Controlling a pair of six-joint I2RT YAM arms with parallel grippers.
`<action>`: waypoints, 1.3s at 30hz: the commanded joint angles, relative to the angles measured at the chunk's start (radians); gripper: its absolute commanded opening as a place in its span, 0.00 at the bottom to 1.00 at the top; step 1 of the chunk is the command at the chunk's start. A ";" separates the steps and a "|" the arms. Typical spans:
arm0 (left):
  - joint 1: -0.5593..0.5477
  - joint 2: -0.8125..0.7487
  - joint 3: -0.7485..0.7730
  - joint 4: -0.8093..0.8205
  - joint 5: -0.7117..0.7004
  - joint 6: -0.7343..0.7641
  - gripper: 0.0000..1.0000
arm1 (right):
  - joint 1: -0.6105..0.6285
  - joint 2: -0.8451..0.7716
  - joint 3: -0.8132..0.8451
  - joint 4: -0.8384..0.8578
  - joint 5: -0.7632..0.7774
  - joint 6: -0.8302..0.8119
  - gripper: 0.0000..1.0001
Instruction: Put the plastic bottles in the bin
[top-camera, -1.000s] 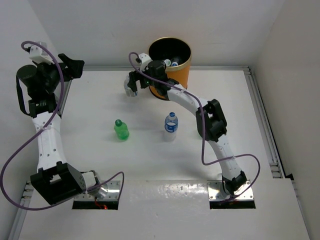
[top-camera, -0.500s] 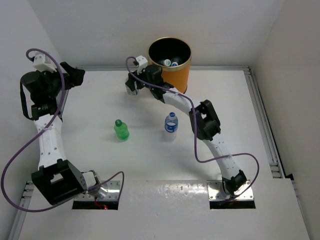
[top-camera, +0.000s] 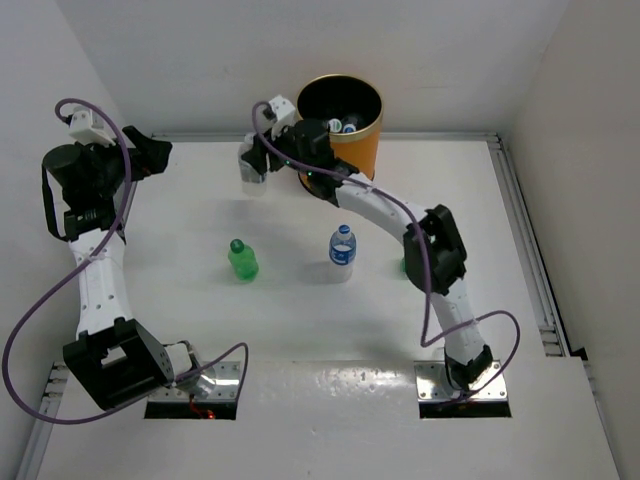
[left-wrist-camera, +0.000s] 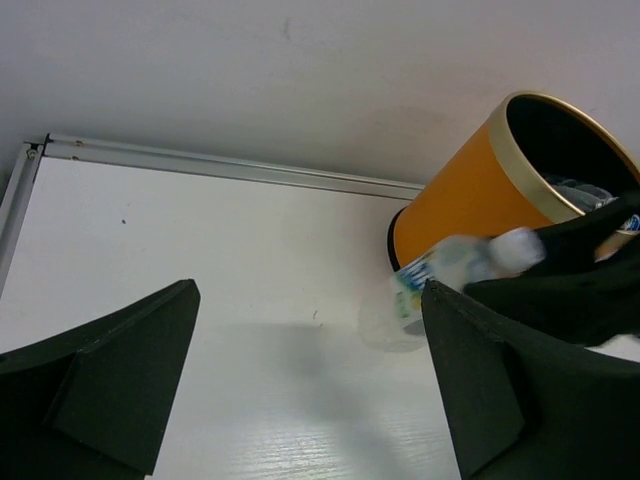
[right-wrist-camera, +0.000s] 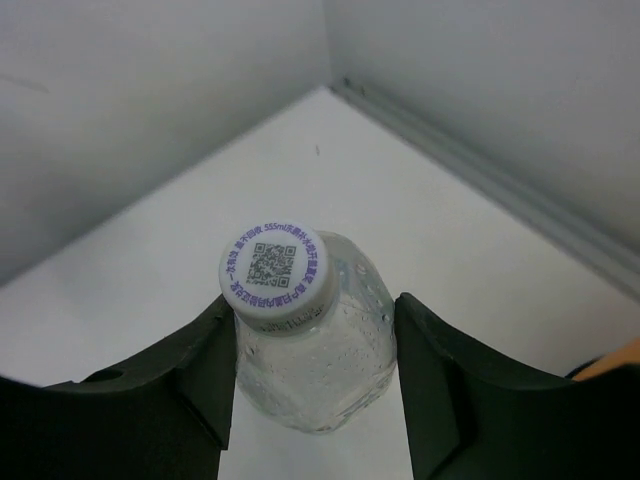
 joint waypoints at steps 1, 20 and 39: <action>-0.011 -0.030 0.003 0.057 0.019 0.005 1.00 | -0.007 -0.240 0.035 0.087 -0.010 0.005 0.00; -0.367 -0.012 -0.029 -0.083 -0.036 0.293 1.00 | -0.417 -0.127 0.228 0.042 0.150 -0.072 0.00; -0.582 0.019 -0.020 -0.251 -0.109 0.554 1.00 | -0.429 -0.233 -0.060 -0.001 0.095 -0.069 0.03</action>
